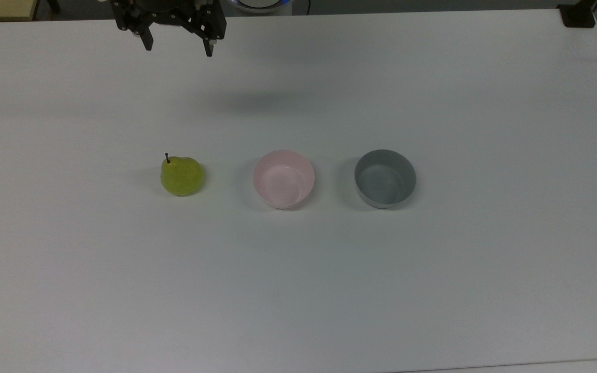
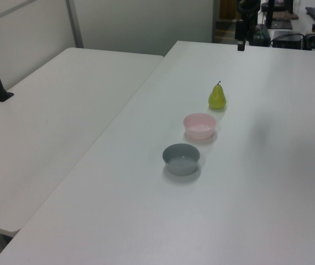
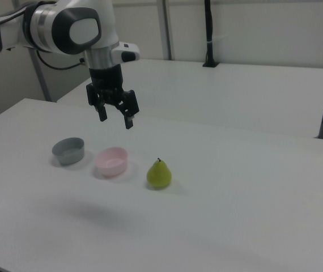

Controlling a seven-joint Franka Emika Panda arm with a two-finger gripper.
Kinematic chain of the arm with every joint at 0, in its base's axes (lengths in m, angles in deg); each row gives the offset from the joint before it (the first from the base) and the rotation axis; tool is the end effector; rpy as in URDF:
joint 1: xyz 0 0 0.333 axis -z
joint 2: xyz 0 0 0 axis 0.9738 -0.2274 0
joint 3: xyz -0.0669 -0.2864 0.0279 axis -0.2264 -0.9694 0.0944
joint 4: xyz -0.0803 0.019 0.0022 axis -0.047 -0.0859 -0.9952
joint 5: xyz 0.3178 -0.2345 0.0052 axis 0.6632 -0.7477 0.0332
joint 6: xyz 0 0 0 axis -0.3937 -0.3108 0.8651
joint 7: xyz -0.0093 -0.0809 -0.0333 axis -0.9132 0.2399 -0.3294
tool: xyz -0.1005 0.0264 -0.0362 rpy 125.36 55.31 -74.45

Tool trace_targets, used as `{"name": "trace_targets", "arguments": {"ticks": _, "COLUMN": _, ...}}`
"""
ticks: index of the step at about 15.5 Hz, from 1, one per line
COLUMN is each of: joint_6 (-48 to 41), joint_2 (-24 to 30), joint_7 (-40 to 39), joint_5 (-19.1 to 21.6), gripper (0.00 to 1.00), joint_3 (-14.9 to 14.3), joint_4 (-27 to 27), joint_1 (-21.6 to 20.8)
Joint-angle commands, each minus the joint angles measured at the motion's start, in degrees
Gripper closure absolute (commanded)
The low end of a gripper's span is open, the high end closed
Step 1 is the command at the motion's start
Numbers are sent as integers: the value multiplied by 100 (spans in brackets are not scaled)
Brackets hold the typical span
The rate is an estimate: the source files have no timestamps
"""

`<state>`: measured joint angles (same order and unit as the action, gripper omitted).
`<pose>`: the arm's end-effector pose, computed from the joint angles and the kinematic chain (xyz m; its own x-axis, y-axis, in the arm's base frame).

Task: Place the pear in the bowl
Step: 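Move the open gripper over the yellow-green pear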

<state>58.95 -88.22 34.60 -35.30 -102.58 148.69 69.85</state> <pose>0.5757 -0.0679 0.5419 0.9963 -0.0825 -0.0234 -0.0822 -0.9965 0.0140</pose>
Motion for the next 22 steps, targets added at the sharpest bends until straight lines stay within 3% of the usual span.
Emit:
{"name": "trace_targets", "arguments": {"ticks": 1, "joint_6": -146, "joint_2": 83, "joint_7": 24, "joint_5": 58, "gripper": 0, "joint_3": -148, "joint_4": 50, "joint_1": -170}}
{"name": "trace_targets", "arguments": {"ticks": 7, "joint_6": -119, "joint_2": -918, "joint_7": 41, "joint_5": 67, "gripper": 0, "joint_3": -498, "joint_4": -889, "joint_1": -302}}
{"name": "trace_targets", "arguments": {"ticks": 13, "joint_6": -84, "joint_2": -1604, "joint_7": -292, "joint_5": 49, "gripper": 0, "joint_3": -534, "joint_4": -1347, "joint_1": -249}}
{"name": "trace_targets", "arguments": {"ticks": 22, "joint_6": 1057, "joint_2": -2351, "joint_7": -346, "joint_5": 102, "gripper": 0, "joint_3": -517, "joint_4": -1312, "joint_1": -258}}
